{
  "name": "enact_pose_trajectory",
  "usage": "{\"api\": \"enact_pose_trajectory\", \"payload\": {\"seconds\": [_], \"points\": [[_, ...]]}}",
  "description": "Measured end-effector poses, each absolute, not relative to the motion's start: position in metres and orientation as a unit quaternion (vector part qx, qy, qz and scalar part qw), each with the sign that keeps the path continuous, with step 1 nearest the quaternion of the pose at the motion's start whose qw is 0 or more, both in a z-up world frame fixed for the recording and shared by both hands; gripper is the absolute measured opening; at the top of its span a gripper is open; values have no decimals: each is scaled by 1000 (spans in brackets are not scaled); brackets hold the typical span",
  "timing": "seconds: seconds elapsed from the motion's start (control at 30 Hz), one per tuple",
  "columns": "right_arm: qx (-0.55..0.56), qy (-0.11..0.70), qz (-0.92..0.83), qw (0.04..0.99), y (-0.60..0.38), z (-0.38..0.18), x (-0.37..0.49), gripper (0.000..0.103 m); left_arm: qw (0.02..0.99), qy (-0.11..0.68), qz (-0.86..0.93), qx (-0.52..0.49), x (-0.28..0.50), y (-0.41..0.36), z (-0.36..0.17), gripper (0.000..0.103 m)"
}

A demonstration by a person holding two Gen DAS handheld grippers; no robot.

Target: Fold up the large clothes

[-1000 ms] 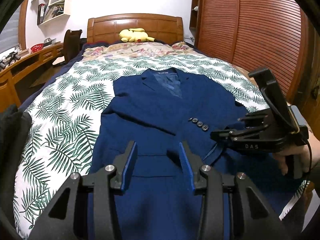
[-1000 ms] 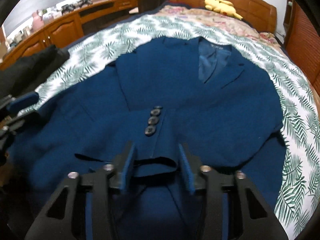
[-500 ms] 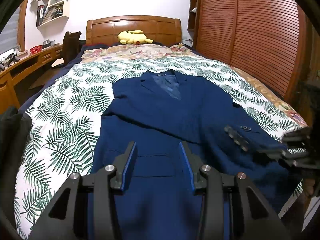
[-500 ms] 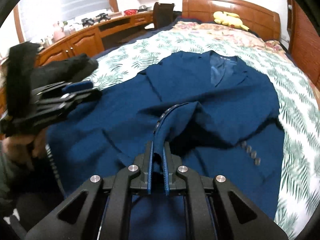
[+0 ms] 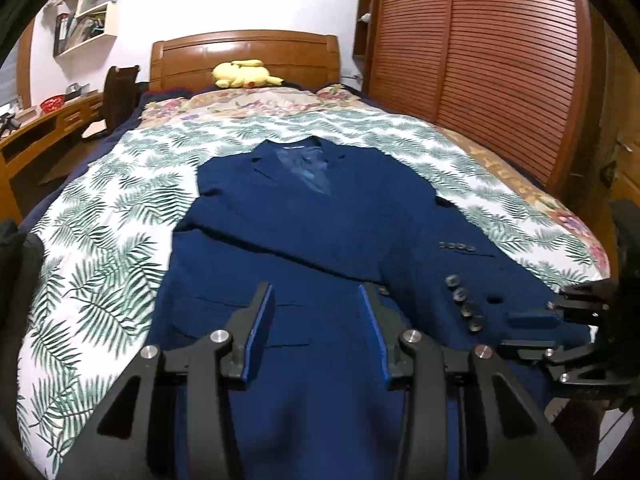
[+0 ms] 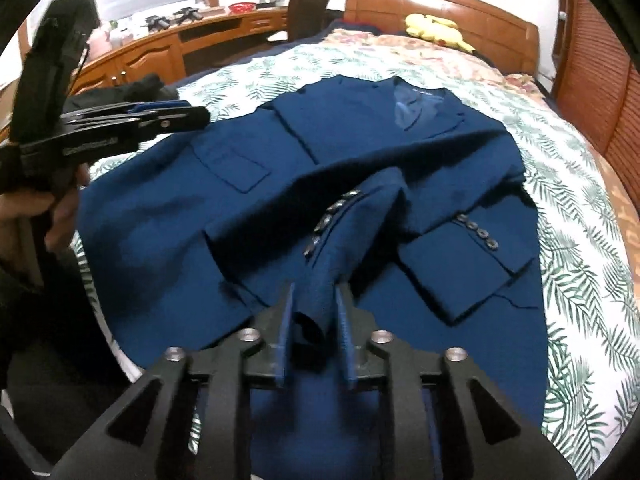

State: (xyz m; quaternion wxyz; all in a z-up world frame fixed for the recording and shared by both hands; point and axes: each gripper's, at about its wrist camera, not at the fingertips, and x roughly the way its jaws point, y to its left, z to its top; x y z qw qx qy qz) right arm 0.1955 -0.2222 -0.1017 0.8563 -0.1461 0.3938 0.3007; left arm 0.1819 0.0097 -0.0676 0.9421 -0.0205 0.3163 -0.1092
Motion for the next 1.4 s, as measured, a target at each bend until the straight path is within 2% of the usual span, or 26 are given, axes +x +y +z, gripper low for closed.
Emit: {"api": "enact_pose_trajectory", "payload": {"seconds": [0.07, 0.17, 0.6, 1.3, 1.37, 1.4], "points": [[-142, 392, 295, 860, -229, -102, 196, 41, 940, 318, -120, -24, 179, 4, -68, 41], [-136, 390, 287, 864, -238, -100, 196, 45, 934, 326, -143, -36, 175, -5, -71, 41], [-133, 377, 231, 887, -275, -98, 206, 47, 925, 325, -195, -11, 153, -47, -71, 41], [-107, 393, 198, 891, -302, -146, 240, 48, 903, 371, -213, 40, 158, -80, -96, 41], [-104, 389, 198, 894, -302, -147, 240, 48, 904, 367, -212, 47, 158, -78, -95, 8], [-103, 387, 198, 895, -303, -148, 239, 49, 906, 362, -210, 54, 159, -75, -90, 7]]}}
